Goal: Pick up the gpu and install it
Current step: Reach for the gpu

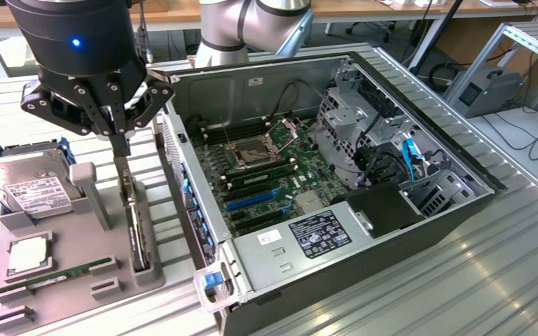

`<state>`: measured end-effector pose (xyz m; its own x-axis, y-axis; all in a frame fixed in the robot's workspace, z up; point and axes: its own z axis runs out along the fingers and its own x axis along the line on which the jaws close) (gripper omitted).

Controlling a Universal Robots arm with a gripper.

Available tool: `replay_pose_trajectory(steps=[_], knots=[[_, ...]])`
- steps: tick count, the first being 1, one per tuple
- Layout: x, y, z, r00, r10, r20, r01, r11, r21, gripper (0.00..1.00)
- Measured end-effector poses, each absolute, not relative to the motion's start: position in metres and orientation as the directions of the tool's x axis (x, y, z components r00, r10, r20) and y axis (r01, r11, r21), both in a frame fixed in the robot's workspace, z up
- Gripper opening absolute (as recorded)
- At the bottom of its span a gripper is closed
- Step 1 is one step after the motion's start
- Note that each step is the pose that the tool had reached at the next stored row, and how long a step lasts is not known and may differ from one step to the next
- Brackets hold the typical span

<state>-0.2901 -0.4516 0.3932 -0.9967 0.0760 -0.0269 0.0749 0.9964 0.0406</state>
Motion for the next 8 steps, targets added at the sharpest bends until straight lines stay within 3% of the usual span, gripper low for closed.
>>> replay_pose_trajectory(steps=[8], knots=[[-0.2902,-0.4512,0.3933,-0.997,0.076,-0.027,0.075,0.996,0.040,0.11]])
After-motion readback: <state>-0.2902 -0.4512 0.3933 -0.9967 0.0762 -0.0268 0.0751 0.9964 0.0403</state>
